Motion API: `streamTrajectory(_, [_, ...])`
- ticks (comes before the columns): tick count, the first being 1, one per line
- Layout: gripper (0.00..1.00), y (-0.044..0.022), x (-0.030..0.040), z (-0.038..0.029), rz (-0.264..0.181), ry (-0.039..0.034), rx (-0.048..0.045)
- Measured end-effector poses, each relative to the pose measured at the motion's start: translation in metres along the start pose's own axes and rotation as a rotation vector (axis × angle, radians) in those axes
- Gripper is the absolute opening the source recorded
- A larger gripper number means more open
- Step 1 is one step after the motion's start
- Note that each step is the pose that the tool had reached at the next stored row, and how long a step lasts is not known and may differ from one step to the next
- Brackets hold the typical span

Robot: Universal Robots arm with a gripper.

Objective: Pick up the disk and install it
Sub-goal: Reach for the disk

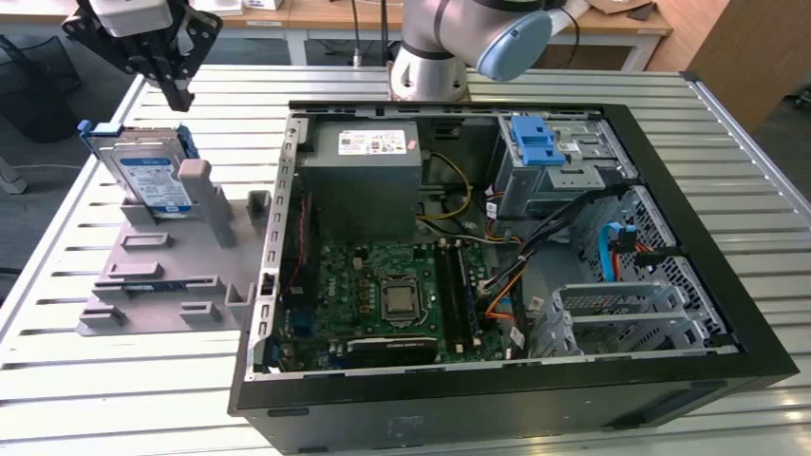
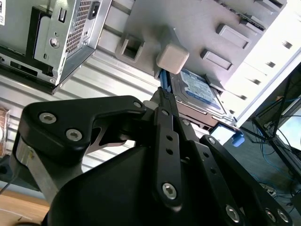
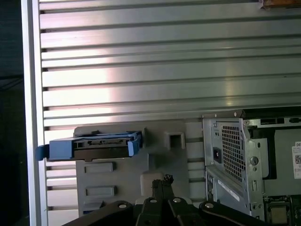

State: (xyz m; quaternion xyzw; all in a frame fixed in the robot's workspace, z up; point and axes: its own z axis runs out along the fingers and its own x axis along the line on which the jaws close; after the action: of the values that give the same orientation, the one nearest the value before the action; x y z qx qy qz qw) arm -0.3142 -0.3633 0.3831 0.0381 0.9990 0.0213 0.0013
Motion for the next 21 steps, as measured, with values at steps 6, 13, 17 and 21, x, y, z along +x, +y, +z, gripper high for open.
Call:
streamTrajectory(6, [0.11, 0.0003, 0.0098, 0.0004, 0.000, 0.0010, 0.0002])
streamTrajectory(13, [0.11, 0.0034, 0.0211, 0.0014, 0.000, 0.0011, 0.0000])
streamTrajectory(17, [0.11, 0.0036, 0.0219, 0.0015, 0.000, 0.0012, 0.0002])
streamTrajectory(21, [0.11, 0.0036, 0.0221, 0.0016, 0.000, 0.0011, 0.0000])
